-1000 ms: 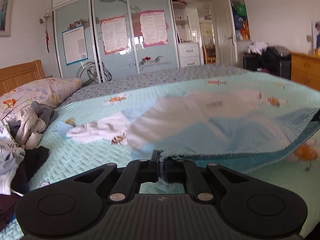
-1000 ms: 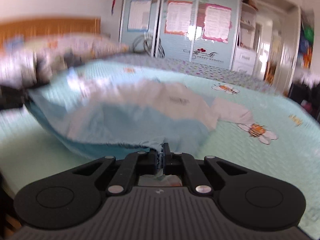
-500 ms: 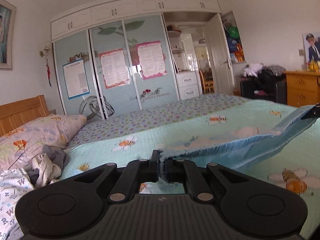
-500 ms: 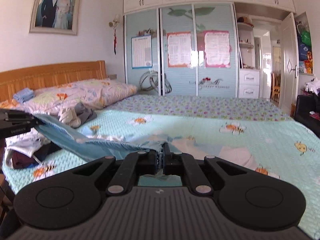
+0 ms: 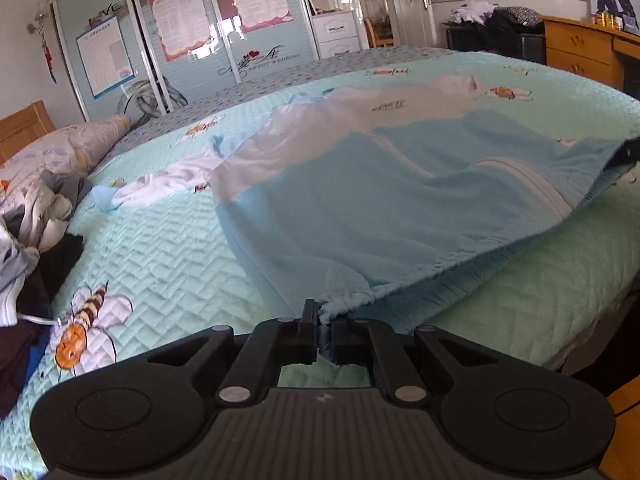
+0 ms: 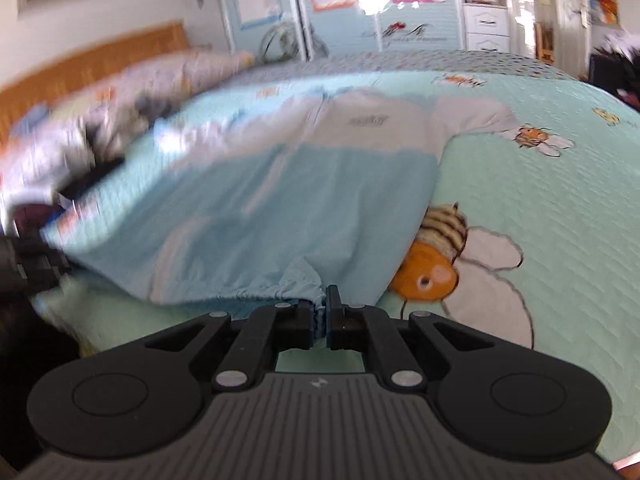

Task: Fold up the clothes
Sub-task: 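Lift the blue hem with the right gripper and pull it to unfold the garment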

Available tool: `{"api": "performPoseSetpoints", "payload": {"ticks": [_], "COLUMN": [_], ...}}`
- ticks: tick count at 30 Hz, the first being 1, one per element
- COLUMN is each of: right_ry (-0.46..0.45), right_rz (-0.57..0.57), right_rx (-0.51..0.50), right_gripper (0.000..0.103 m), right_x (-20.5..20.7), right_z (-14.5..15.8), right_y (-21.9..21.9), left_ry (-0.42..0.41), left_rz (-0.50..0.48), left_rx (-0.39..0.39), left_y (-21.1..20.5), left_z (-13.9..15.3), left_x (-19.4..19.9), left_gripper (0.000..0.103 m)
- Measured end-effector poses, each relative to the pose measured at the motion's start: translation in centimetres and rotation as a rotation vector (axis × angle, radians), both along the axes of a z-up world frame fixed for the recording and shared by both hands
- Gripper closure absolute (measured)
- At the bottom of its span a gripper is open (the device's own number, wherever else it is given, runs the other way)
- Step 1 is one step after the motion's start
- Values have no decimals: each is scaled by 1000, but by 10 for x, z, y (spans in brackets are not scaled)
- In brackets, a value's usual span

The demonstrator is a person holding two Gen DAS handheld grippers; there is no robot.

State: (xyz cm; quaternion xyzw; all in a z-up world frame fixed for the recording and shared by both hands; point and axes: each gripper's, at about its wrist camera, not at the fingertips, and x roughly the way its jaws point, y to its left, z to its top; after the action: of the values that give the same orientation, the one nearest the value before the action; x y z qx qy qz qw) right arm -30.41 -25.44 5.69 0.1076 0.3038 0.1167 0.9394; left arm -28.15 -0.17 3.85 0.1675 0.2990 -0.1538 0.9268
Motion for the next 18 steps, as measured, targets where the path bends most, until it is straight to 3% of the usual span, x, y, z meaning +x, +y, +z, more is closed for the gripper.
{"api": "performPoseSetpoints", "payload": {"ticks": [5,8,11,15,18], "right_ry": [-31,-61,-70,21,105], "right_rz": [-45,-45,-21,-2,-15], "right_rx": [309,352,252,97,52], "right_gripper": [97,97,97,96,96], "right_x": [11,12,5,-5,-8], "right_z": [24,35,35,2,-33], "right_y": [-24,-23,-14,-8,-8], "left_ry": [-78,-100,-73,45,83], "left_rz": [27,23,-10,-50,-54], "left_rx": [-37,-34,-13,10,22], "left_y": [1,2,4,4,2], "left_z": [39,53,47,9,-12], "left_x": [10,7,-1,-8,-12], "left_gripper": [95,94,92,89,89]}}
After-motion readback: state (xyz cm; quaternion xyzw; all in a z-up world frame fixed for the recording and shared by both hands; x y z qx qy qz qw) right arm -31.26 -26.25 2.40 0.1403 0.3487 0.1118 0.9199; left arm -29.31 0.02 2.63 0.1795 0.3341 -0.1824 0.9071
